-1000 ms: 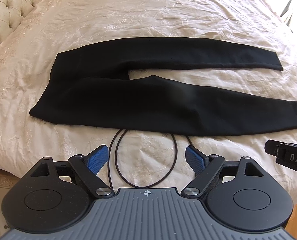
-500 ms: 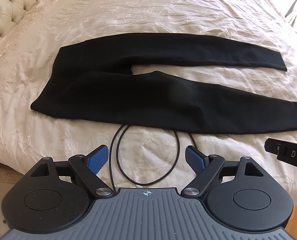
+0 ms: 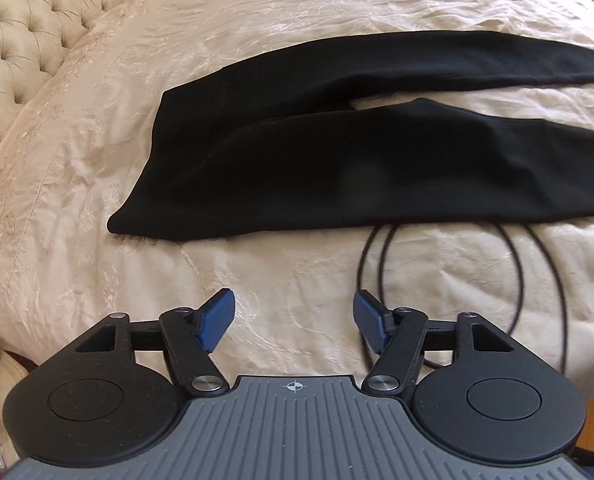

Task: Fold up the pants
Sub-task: 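Grasp the pants near the crotch with left gripper while right gripper grasps one leg hem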

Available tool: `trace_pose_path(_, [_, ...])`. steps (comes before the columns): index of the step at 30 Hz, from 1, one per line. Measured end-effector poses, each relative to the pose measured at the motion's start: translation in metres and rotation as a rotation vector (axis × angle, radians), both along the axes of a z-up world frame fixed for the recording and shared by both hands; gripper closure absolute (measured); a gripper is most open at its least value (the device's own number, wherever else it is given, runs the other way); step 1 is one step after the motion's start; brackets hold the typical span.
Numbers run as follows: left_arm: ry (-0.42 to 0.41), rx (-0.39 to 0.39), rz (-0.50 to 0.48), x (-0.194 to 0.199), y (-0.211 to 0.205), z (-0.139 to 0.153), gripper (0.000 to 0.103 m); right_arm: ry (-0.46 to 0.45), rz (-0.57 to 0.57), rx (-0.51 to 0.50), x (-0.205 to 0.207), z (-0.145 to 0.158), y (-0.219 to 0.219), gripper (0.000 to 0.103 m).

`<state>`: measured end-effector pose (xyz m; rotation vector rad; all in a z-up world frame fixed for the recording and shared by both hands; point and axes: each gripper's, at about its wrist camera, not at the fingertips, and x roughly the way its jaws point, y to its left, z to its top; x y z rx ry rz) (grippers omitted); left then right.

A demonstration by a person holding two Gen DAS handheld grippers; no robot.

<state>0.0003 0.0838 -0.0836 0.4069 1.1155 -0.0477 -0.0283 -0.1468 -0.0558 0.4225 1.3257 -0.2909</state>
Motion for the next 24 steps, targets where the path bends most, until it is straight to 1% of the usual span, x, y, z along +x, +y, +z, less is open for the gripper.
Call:
trace_pose_path(2, [-0.012,0.015,-0.023,0.010,0.011,-0.010,0.044,0.012,-0.009,0.001,0.008,-0.002,0.000,0.054])
trace_pose_path(5, [-0.041,0.077,-0.092,0.024,0.016,-0.024,0.046,0.030,-0.024,0.003,0.023,-0.006,0.002,0.054])
trace_pose_path(9, [-0.085,0.154,-0.259,0.037,0.013,-0.046,0.046,0.044,-0.071,0.004,0.040,-0.010,0.001,0.054])
trace_pose_path(10, [-0.083,0.165,-0.302,0.039,0.012,-0.052,0.046,0.046,-0.087,0.007,0.043,-0.011,0.000,0.054])
trace_pose_path(12, [-0.053,0.169,-0.391,0.045,0.011,-0.067,0.047,0.050,-0.124,0.004,0.050,-0.014,-0.003,0.054])
trace_pose_path(14, [-0.025,0.160,-0.466,0.049,0.011,-0.078,0.052,0.057,-0.171,0.003,0.056,-0.016,-0.008,0.054])
trace_pose_path(16, [-0.031,0.160,-0.515,0.052,0.010,-0.084,0.053,0.063,-0.227,-0.002,0.061,-0.019,-0.015,0.054])
trace_pose_path(18, [-0.036,0.131,-0.560,0.056,0.008,-0.086,0.058,0.061,-0.289,-0.011,0.061,-0.021,-0.022,0.054])
trace_pose_path(20, [-0.019,0.092,-0.606,0.062,0.006,-0.088,0.073,0.046,-0.361,-0.027,0.056,-0.022,-0.031,0.055])
trace_pose_path(22, [0.007,0.035,-0.626,0.069,0.007,-0.087,0.081,0.031,-0.433,-0.038,0.049,-0.025,-0.041,0.055])
trace_pose_path(23, [0.013,-0.003,-0.622,0.073,0.009,-0.085,0.086,0.029,-0.477,-0.043,0.044,-0.028,-0.047,0.055])
trace_pose_path(24, [0.027,-0.047,-0.613,0.077,0.013,-0.084,0.088,0.028,-0.522,-0.047,0.038,-0.031,-0.053,0.055])
